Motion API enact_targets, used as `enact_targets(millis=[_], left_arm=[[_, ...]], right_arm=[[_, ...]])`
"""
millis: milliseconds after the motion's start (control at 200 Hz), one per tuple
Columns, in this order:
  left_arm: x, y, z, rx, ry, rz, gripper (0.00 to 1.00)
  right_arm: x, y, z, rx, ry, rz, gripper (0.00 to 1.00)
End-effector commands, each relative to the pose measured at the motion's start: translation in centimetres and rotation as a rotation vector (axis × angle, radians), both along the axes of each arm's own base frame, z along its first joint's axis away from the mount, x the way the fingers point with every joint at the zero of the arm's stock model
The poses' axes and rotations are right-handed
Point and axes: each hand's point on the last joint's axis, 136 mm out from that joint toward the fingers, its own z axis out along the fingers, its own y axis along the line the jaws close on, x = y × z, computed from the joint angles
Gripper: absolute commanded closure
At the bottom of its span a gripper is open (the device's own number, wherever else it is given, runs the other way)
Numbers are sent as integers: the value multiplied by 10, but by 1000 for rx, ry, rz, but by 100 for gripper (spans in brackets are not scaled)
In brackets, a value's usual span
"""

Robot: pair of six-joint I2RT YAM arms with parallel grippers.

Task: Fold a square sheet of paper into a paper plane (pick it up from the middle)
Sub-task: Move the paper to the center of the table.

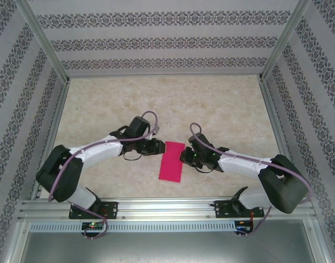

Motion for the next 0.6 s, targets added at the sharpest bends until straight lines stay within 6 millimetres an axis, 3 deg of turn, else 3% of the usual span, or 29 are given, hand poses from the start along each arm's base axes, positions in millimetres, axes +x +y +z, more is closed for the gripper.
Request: enact_targets(millis=[0,140,330,594], left_arm=[[-13,-24,-6,-29,28,-105,65],[-18,-31,-26,-3,68,-117,65],[-8,-27,-46,68,80,-70,65],[13,0,-54,247,7,50,68]], right_arm=[[12,19,17,132,-46,17,84],[14,30,7,149,-16,41,84],[19,35,-14,107,25,49,85],[35,49,-20,100,14,88,84]])
